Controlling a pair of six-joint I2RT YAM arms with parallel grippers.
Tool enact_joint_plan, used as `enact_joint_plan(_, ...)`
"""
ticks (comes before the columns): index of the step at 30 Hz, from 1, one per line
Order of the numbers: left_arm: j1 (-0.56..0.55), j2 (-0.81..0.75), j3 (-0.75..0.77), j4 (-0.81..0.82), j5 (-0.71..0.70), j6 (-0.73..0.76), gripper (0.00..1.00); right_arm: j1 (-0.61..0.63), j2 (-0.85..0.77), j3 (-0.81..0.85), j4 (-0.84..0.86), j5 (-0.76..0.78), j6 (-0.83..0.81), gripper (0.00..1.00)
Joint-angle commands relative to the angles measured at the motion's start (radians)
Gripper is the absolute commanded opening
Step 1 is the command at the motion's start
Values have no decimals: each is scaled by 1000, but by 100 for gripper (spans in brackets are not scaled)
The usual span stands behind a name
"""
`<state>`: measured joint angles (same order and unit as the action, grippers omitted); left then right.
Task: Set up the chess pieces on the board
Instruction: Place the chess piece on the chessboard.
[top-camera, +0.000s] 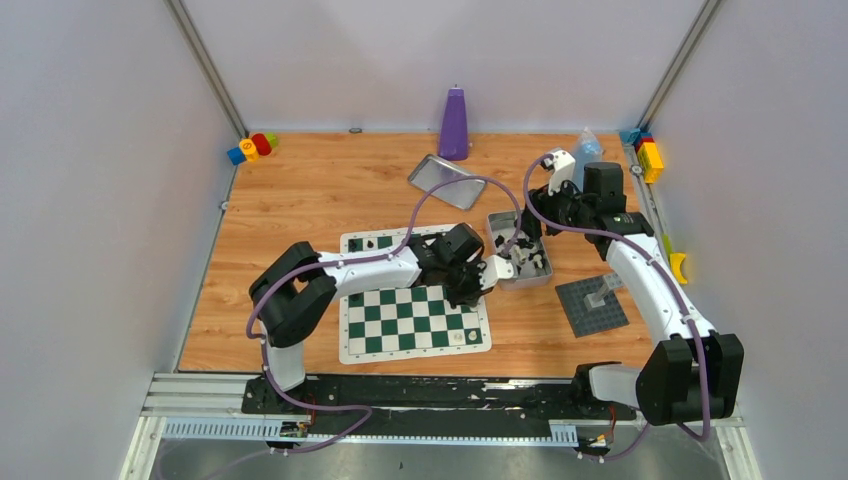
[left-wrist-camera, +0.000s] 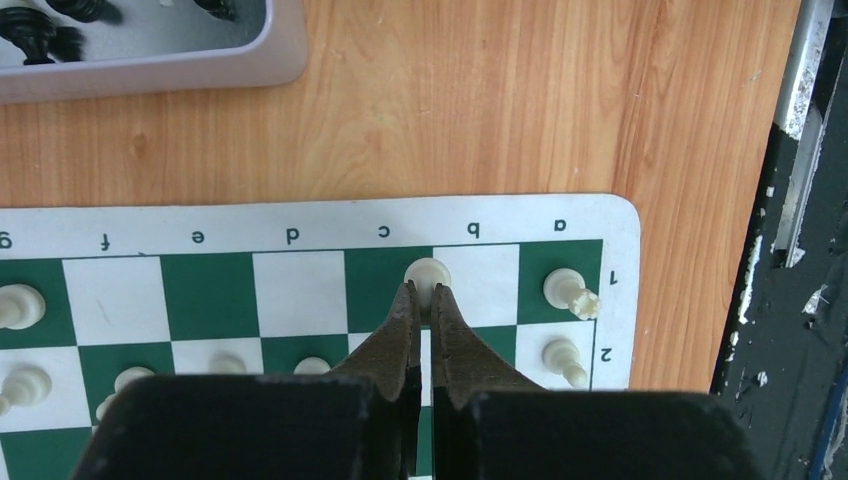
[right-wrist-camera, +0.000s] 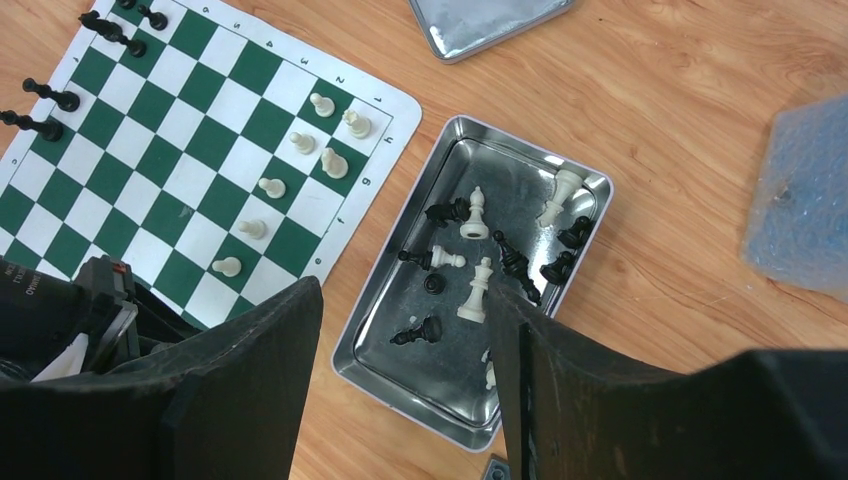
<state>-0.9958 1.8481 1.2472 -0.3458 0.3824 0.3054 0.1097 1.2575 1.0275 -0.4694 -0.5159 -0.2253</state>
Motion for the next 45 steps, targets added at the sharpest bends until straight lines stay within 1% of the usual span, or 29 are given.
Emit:
enact_joint_plan(1,-19,-8,-17,48,-7,35,1,-2,-16,-4,42,-28,1,62)
enact_joint_plan(10,-34,-17,-46,56,-24,44,2,-3,-7,-7,43,-36,-2,62)
enact_joint_plan(18,-42,-37,-71,52,-3,48,3,-2,-1,-6,43,-37,-8,62)
enact_joint_plan(41,-63,-71,-79,31,4,56,3,-3,16,-9,38,-37,-17,62)
enact_joint_plan(45,-63,-64,-80,32,5,58,5,-3,22,-7,38,-32,-17,62)
